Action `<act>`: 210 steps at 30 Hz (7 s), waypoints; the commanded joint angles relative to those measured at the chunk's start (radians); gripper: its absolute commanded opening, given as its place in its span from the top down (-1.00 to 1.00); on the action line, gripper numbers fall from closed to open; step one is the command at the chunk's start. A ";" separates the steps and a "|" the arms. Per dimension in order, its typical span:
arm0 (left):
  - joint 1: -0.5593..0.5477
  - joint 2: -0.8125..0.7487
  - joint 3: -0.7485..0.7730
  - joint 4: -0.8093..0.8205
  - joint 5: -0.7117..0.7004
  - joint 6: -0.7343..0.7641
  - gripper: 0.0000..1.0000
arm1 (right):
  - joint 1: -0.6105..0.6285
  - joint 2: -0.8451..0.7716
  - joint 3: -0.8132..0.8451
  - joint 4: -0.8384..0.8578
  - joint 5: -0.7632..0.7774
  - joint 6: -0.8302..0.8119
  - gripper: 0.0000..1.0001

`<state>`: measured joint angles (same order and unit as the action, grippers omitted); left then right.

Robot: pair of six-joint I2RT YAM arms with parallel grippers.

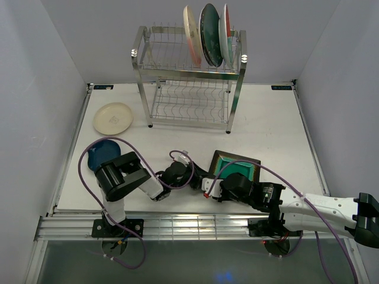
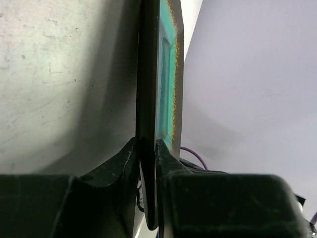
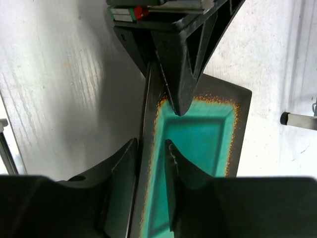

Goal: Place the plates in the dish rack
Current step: Pick up the plate at the center of the board, then insert the plate into the dish rack.

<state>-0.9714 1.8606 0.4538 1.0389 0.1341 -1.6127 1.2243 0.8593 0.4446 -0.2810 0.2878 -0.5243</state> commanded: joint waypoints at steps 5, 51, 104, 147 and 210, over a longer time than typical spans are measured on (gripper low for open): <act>-0.023 -0.159 0.031 -0.152 -0.044 0.042 1.00 | 0.006 -0.006 0.051 0.054 -0.009 0.009 0.05; -0.023 -0.942 -0.061 -1.135 -0.539 0.358 1.00 | 0.006 -0.106 0.042 0.252 0.301 0.107 -0.74; -0.024 -1.129 0.538 -1.637 -0.588 0.882 1.00 | -0.335 -0.003 0.169 0.388 0.382 0.282 -0.80; -0.026 -0.697 1.597 -1.866 -0.895 1.160 1.00 | -0.336 0.015 0.157 0.405 0.502 0.257 -0.80; 0.003 -0.374 1.827 -1.160 -1.029 1.832 1.00 | -0.338 0.010 0.163 0.405 0.505 0.260 -0.80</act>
<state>-0.9840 1.5696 2.2723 -0.2848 -1.0134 0.2485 0.8902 0.8852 0.5926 0.0635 0.7654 -0.2691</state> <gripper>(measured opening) 0.202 0.900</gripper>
